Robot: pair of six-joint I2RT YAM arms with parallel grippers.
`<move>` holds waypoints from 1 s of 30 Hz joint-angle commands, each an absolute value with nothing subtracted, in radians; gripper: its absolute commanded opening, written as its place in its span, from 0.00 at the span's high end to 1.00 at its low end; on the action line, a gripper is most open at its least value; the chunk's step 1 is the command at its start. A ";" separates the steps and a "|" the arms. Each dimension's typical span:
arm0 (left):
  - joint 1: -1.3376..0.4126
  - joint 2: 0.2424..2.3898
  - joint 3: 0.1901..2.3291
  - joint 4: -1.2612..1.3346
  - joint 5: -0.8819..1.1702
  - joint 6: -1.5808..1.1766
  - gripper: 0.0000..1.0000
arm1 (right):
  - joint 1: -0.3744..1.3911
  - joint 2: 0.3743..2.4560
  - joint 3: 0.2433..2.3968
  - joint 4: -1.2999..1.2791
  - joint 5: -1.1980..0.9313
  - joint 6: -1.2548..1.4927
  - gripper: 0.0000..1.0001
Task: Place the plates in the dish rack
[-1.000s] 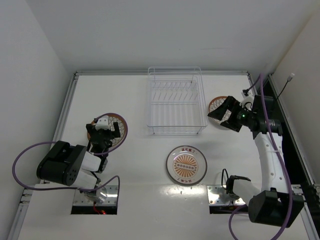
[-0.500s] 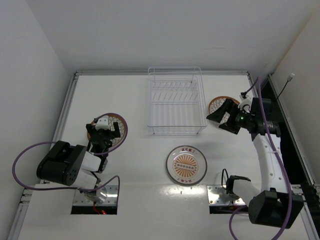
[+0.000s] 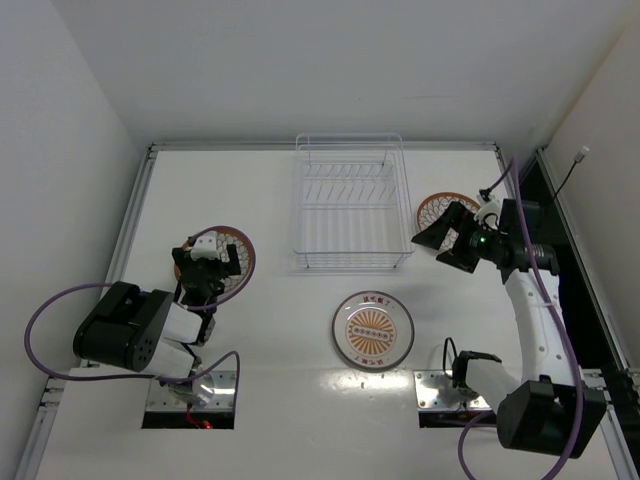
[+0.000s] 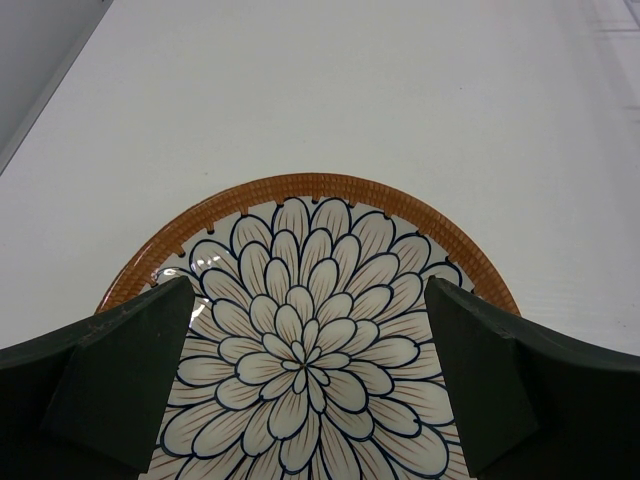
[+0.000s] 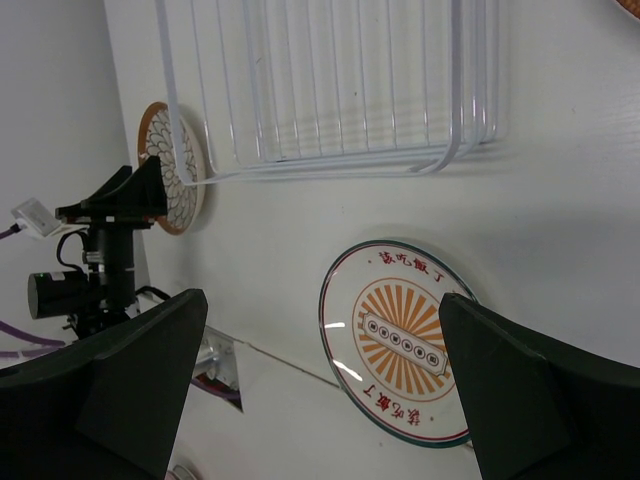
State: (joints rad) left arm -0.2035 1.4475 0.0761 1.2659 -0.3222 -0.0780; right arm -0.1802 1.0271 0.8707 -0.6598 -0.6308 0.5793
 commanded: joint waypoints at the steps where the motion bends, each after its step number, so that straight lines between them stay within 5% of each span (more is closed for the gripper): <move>1: -0.210 1.453 0.089 1.388 -0.318 -0.078 0.00 | -0.173 1.002 0.867 -0.623 -0.646 0.572 0.01; 30: -0.210 1.453 0.089 1.388 -0.318 -0.078 0.00 | -0.183 0.999 0.879 -0.655 -0.600 0.549 0.01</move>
